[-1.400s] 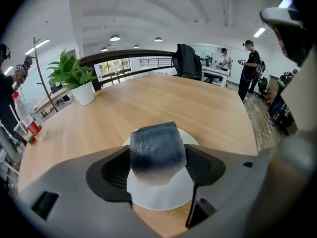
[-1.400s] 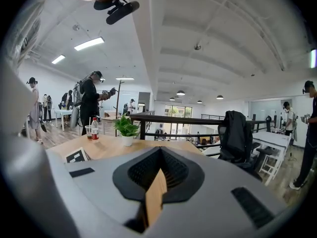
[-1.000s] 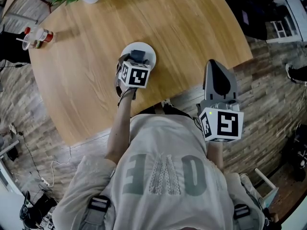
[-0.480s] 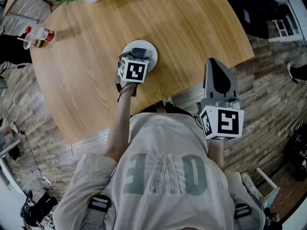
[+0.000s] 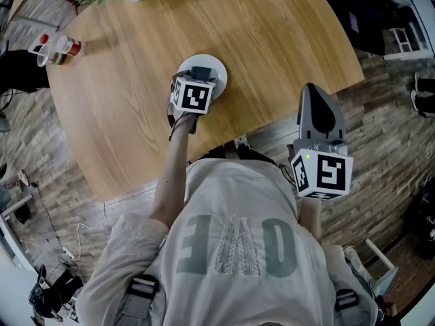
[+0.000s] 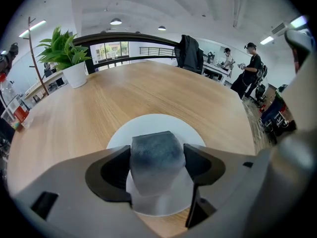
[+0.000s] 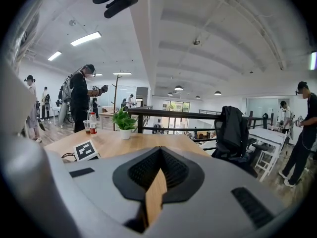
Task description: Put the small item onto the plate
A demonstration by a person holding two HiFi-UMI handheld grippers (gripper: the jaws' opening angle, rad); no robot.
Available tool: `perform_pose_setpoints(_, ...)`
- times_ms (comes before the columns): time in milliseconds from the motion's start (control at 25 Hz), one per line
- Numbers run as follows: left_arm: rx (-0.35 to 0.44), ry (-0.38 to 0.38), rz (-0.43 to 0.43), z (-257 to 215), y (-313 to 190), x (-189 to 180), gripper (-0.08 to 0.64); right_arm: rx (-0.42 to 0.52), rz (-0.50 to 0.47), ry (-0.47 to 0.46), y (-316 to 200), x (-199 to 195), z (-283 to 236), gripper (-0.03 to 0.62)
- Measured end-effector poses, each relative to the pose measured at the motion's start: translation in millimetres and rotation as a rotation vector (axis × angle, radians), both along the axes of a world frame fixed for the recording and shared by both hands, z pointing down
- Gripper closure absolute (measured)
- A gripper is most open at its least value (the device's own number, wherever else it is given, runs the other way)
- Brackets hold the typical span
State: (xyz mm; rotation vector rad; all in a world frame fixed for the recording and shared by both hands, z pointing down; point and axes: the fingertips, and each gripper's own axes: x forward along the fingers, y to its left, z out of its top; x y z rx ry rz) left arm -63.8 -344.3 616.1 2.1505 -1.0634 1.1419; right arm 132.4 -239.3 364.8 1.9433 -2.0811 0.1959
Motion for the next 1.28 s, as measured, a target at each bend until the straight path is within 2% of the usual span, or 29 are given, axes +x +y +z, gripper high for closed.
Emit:
perform_pose_setpoints(400, 0.008, -0.013, 0.018, -0.2, -0.8, 1.3, 0.233, 0.009, 0.002, -0.008, 4.3, -1.5, -0.8, 0.575)
perform_pose_setpoints(520, 0.017, -0.010, -0.003, -3.7, -2.3, -1.6, 0.233, 0.017, -0.004, -0.009, 4.3, -4.4, -2.1, 0.575)
perform_pose_setpoints(680, 0.076, 0.060, -0.058, -33.9, -7.6, -0.2, 0.235, 0.034, -0.030, -0.010, 2.6, -6.1, -6.6, 0.575)
perform_pose_setpoints(800, 0.134, 0.162, -0.113, -76.9, -6.8, 0.5, 0.235, 0.063, -0.064, -0.004, -0.4, -12.1, -16.0, 0.575)
perform_pose_setpoints(960, 0.286, 0.330, -0.193, -156.4, -13.0, -10.4, 0.242, 0.151, -0.141, -0.007, -19.7, -32.1, -42.1, 0.575)
perform_pose_setpoints(1080, 0.459, 0.368, -0.201, -223.1, -17.3, -21.7, 0.283, 0.219, -0.214, -0.013, -35.7, -50.8, -64.6, 0.575)
perform_pose_setpoints(1200, 0.667, 0.386, -0.220, -292.3, -13.1, -38.7, 0.388, 0.291, -0.290, -0.023, -49.1, -73.0, -87.7, 0.575)
perform_pose_setpoints(1280, 0.824, 0.405, -0.247, -336.1, -2.6, -53.1, 0.490, 0.340, -0.337, -0.056, -57.6, -90.5, -103.2, 0.575)
